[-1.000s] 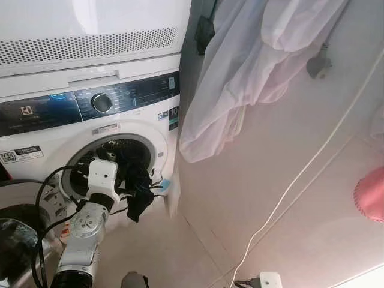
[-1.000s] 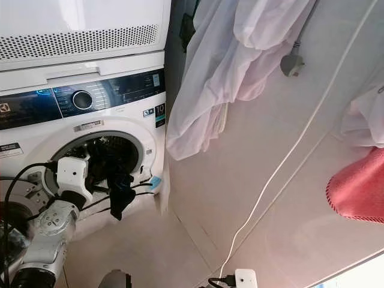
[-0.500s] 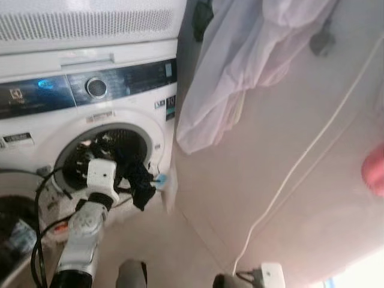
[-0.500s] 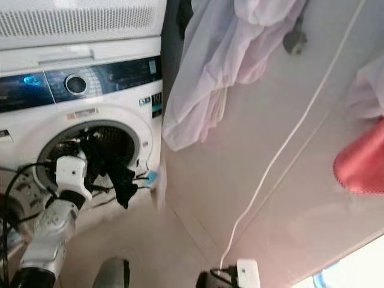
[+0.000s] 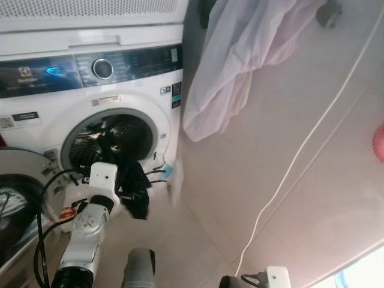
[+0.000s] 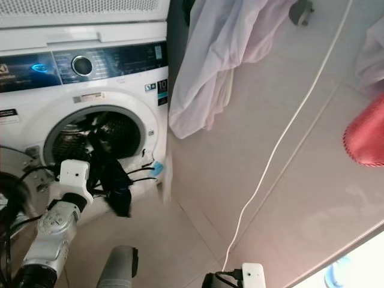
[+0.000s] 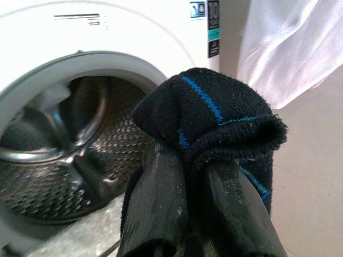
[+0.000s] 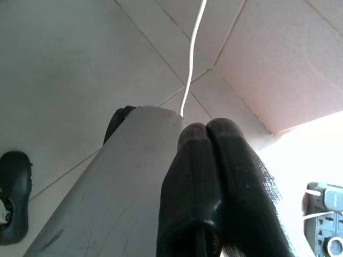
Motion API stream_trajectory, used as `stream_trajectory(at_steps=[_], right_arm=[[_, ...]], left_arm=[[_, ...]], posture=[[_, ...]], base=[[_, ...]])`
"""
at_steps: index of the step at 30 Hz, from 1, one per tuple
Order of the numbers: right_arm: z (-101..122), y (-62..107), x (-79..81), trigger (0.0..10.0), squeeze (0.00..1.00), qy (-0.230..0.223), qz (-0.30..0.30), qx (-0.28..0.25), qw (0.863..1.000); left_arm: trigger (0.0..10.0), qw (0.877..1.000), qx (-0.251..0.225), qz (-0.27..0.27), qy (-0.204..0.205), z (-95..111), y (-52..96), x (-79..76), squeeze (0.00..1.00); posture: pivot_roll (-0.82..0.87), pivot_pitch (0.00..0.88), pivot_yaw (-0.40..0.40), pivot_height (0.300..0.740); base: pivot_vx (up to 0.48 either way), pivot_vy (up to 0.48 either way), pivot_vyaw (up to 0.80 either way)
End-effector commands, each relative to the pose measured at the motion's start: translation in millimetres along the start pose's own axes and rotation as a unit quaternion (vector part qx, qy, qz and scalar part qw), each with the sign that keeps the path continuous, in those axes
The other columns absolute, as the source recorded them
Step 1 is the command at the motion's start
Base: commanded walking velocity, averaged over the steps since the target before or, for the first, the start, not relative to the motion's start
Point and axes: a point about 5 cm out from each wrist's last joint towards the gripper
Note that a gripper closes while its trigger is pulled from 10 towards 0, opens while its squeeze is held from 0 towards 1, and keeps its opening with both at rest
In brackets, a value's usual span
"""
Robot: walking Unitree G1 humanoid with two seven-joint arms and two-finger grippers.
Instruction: Clothes washing
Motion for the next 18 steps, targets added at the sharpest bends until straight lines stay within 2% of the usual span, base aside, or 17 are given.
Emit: stream_trajectory(at_steps=[1,12,16,18], right_arm=[[-13.2,3.9,6.8,10.0,0.0,-0.004,0.017,0.027,0.999],[-13.2,3.9,7.5,10.0,0.0,-0.004,0.018,0.027,0.999],[-12.0,3.5,7.4,10.0,0.0,0.016,0.024,0.025,0.999],[-11.5,3.6,7.1,10.0,0.0,0.013,0.023,0.021,0.999]], left_arm=[[10.0,1.0,0.009,-0.001,-0.008,-1.1,-5.9,-3.8,0.0],[10.0,1.0,0.018,0.012,-0.006,-5.6,-8.7,0.6,0.0],[10.0,1.0,0.013,0.014,-0.007,-5.6,-8.6,1.4,0.0],[10.0,1.0,0.012,0.014,-0.007,-5.6,-8.6,1.4,0.0]], posture=[[0.2,0.0,-0.138,0.595],[0.2,0.0,-0.135,0.595],[0.2,0.0,-0.136,0.595],[0.2,0.0,-0.137,0.595]], base=[[0.262,0.0,0.0],[0.272,0.0,0.0],[0.276,0.0,0.0],[0.276,0.0,0.8]])
Point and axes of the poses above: a point about 5 cm out from each wrist's last joint towards the gripper, its own y axis pointing back from the gripper into the wrist, its own z axis along the axis of the wrist's last joint, x = y × z, and after that the axes turned 15 degrees about y, right-handed
